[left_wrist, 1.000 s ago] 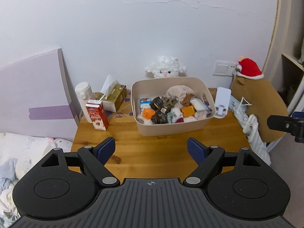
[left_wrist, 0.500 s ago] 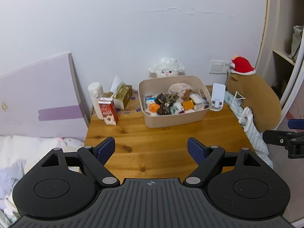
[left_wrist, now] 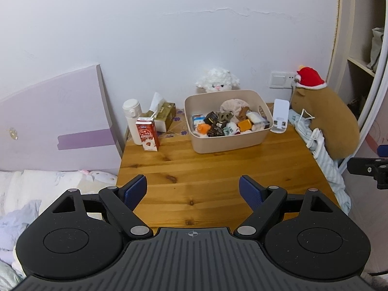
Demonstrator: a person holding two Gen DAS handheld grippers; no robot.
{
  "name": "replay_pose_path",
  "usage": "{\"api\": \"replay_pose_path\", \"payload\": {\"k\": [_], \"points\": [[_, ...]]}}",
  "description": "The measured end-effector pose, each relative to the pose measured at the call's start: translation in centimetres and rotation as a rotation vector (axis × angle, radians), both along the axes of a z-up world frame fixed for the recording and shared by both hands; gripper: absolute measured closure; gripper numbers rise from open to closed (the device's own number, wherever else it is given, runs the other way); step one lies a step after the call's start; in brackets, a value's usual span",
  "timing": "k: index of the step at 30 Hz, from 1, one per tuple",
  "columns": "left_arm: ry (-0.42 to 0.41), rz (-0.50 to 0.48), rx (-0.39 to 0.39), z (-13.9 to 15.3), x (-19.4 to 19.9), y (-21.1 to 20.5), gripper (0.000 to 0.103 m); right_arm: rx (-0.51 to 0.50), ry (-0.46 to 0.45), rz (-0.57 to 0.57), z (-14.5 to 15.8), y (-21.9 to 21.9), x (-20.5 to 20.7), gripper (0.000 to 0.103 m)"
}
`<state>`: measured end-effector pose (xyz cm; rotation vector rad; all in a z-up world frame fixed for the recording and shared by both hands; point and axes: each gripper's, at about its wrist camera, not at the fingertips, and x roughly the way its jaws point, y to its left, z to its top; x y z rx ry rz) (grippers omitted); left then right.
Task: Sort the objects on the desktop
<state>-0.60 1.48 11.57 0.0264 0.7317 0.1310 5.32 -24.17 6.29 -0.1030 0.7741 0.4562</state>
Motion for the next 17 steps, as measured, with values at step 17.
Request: {"api": "replay_pose_path", "payload": {"k": [17], "points": [[0.055, 0.006, -0.017, -1.6, 3.2, 0.9, 0.018, -0.019, 0.047, 0.034, -1.3, 1.3, 3.7, 0.0]]}}
